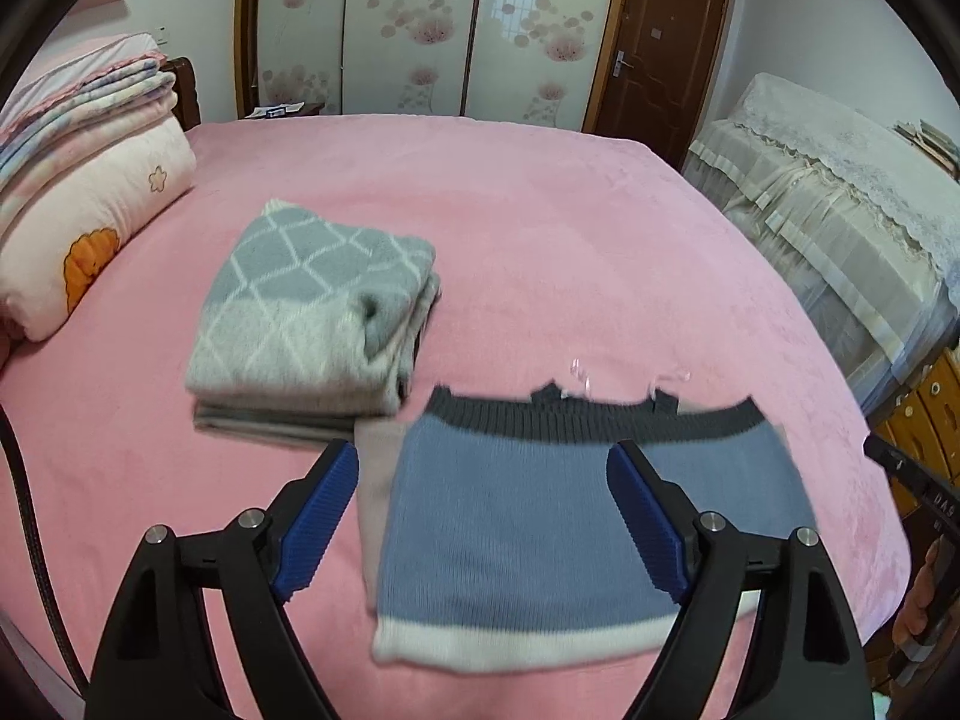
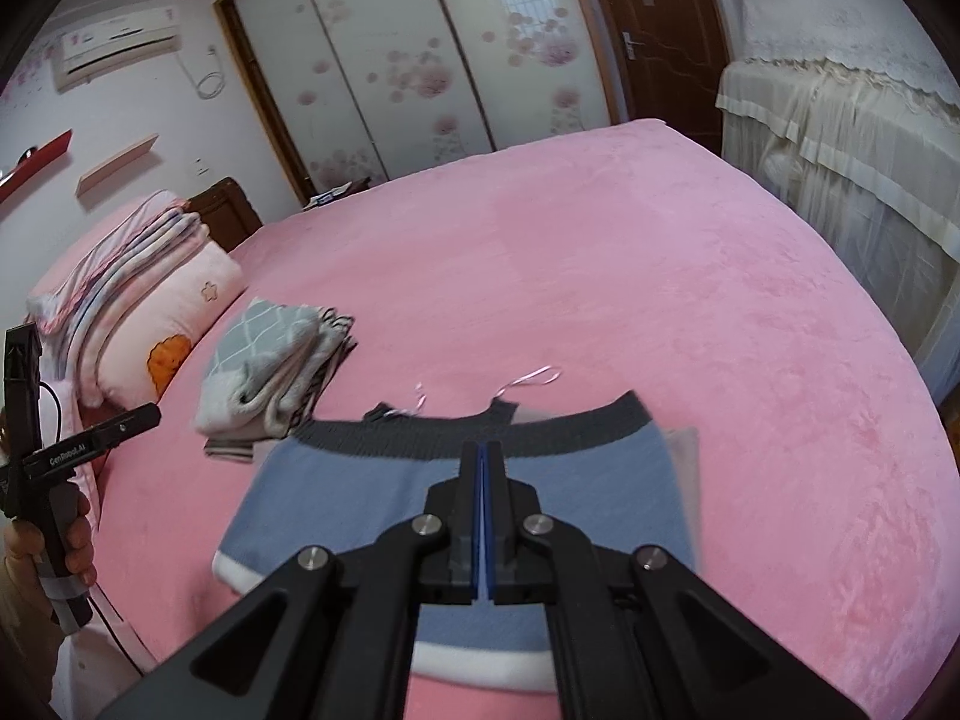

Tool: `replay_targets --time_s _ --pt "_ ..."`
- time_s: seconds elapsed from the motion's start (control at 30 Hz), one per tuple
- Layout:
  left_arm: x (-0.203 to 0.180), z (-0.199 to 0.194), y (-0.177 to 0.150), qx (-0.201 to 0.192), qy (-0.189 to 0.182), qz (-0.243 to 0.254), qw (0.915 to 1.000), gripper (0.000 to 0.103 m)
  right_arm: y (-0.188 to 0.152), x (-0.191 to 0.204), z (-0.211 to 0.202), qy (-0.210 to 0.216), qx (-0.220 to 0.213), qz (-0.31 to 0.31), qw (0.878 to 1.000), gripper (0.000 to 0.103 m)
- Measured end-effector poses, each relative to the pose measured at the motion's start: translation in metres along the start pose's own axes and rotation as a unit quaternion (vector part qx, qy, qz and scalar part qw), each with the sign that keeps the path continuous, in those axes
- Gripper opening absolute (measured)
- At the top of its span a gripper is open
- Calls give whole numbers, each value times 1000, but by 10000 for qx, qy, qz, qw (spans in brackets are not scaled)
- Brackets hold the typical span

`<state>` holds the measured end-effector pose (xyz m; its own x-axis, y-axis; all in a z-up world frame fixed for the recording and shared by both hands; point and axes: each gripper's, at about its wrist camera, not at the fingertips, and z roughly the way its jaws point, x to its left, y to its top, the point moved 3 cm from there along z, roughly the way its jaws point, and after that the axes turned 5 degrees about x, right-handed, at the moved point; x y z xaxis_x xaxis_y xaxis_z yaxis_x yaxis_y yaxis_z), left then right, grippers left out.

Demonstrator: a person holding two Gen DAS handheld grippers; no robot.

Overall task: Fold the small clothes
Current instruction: 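Open both tools and withdraw them from the folded sweater, then move the left tool to the white hem band of the folded sweater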

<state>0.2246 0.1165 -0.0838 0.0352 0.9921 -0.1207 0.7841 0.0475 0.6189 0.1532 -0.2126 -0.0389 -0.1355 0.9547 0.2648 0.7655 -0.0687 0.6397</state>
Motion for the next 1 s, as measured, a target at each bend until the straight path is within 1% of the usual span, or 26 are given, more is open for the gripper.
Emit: replay_targets --time_s 0.03,0.07,0.1,0.2,0.27,0.33,0.4,0.47,0.57,0.63,0.67,0.77,0.83,0.9,1.0 --pt "1 3 -7 -3 101 -17 9999 84 -6 3 1 19 11 6 10000 0" --pt "2 6 -21 -49 301 -59 9995 84 -13 5 3 51 33 17 10000 0" --pt "5 11 -35 -81 426 -117 9990 84 -20 8 4 66 44 13 10000 0" --pt "13 27 -69 -70 700 -287 9971 84 -43 11 11 -100 56 -55 9999 0" --pt "20 41 -95 9 858 -370 9956 76 -56 7 15 -222 21 -89 9997 0" --pt "26 56 -114 173 933 -399 9947 63 -71 -3 19 -413 -9 -105 9991 0" --pt "33 66 -131 315 957 -487 9937 61 -84 -20 23 -499 7 27 9988 0" --pt "39 70 -143 281 919 -633 9934 61 -95 -35 24 -527 22 180 9984 0" --pt "42 67 -150 65 810 -730 9940 61 -111 -59 22 -652 15 354 9972 0" --pt "39 64 -150 -107 743 -662 9950 61 -122 -73 23 -761 48 454 9961 0" --pt "35 62 -149 -224 707 -550 9957 61 -126 -79 24 -812 77 506 9954 0" --pt "25 62 -144 -353 612 -352 9969 60 -135 -95 27 -918 135 693 9933 0" --pt "24 68 -143 -303 648 -316 9969 60 -135 -102 28 -948 106 800 9922 0" --pt "28 75 -142 -229 677 -401 9966 60 -133 -106 29 -997 79 821 9916 0" --pt "44 85 -144 -43 683 -689 9953 54 -131 -110 35 -1134 94 790 9904 0"
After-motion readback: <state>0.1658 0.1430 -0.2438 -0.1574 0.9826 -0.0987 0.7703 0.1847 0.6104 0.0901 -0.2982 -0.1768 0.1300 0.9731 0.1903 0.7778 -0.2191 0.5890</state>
